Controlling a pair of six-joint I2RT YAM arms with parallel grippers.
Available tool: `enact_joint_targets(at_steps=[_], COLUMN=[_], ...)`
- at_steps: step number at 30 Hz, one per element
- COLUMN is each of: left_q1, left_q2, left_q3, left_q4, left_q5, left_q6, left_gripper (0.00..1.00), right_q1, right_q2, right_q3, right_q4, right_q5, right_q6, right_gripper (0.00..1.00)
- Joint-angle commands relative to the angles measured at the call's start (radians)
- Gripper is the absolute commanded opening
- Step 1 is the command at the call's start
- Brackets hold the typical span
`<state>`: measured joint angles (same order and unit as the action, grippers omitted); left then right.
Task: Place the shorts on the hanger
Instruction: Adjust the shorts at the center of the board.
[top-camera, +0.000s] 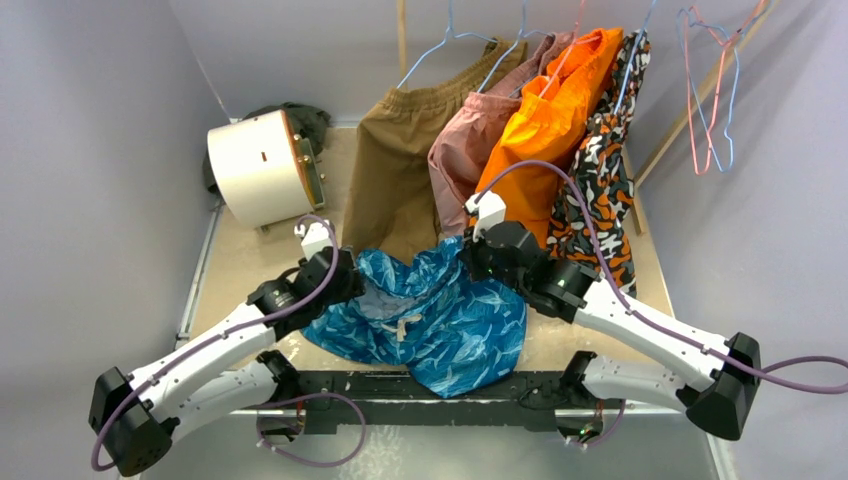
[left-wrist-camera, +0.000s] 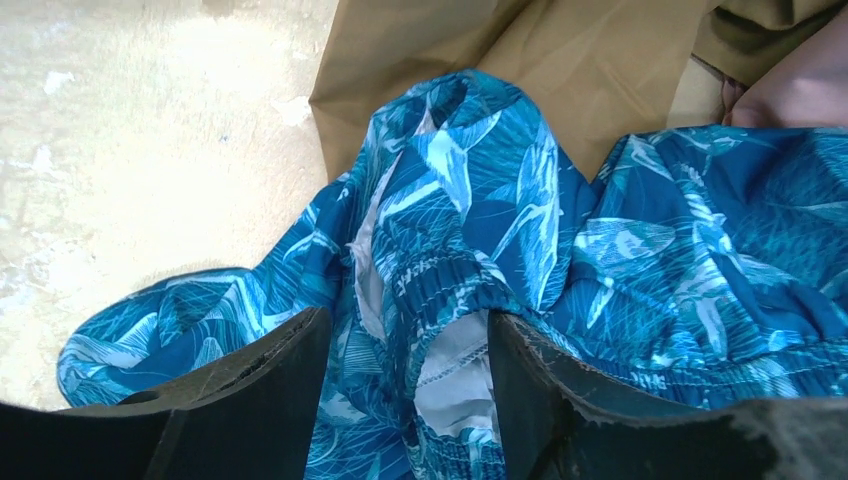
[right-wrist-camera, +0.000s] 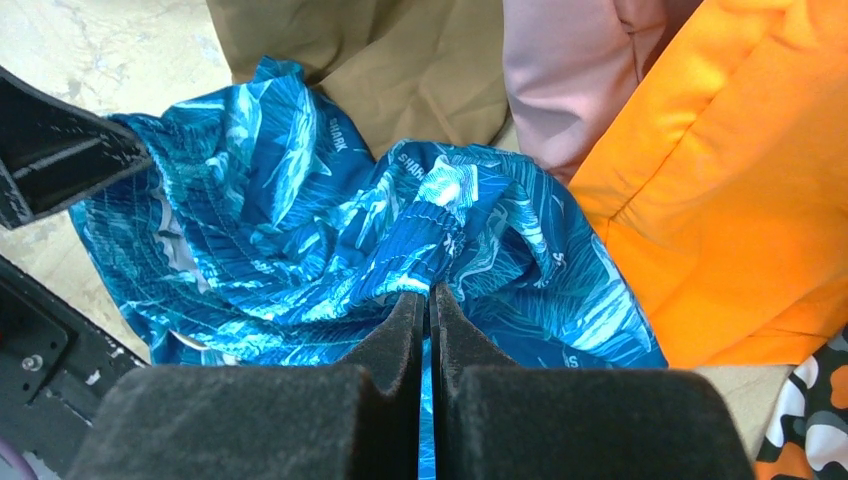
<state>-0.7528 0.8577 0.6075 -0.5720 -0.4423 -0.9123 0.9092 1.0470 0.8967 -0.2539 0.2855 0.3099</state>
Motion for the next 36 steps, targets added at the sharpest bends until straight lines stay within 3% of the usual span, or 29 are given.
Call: enact_joint_targets(at_steps=[1, 5, 6, 9, 15, 22, 36], left_q1=[0.003, 0.004, 0.004, 0.004, 0.003, 0.004, 0.004], left_q2=[0.021, 0.062, 0.078, 0.108, 0.236, 0.134, 0.204], left_q3=[0.123, 0.201, 0.22, 0.227, 0.335, 0.438, 0.443], left_q4=[-0.033, -0.077, -0.097, -0.045, -0.212, -0.323, -0.213], left_q5=[-0.018, 0.017, 0.021, 0.153, 0.115, 0.035, 0.249], left_q6=[0.107, 0.259, 0.264, 0.318, 0.289, 0.322, 0.571], left_gripper=[0.59, 0.61, 0.67, 0.68, 0.68, 0.69, 0.67], right_q1=[-0.003, -0.003, -0.003, -0.003, -0.003, -0.005, -0.004], right_q2=[0.0, -0.014, -0.019, -0.022, -0.03, -0.008, -0.05], right_q3=[0.023, 0.022, 0.02, 0.025, 0.033, 0.079, 0.166], right_q4=[-0.033, -0.032, -0.028, -0.03, -0.048, -0.151, -0.281], right_q5=[-0.005, -0.003, -0.003, 0.0, 0.005, 0.093, 0.209], right_q6=[-0.042, -0.058, -0.063, -0.073, -0.078, -0.053, -0.108], right_gripper=[0.0, 0.0, 0.0, 0.0, 0.0, 0.0, 0.0])
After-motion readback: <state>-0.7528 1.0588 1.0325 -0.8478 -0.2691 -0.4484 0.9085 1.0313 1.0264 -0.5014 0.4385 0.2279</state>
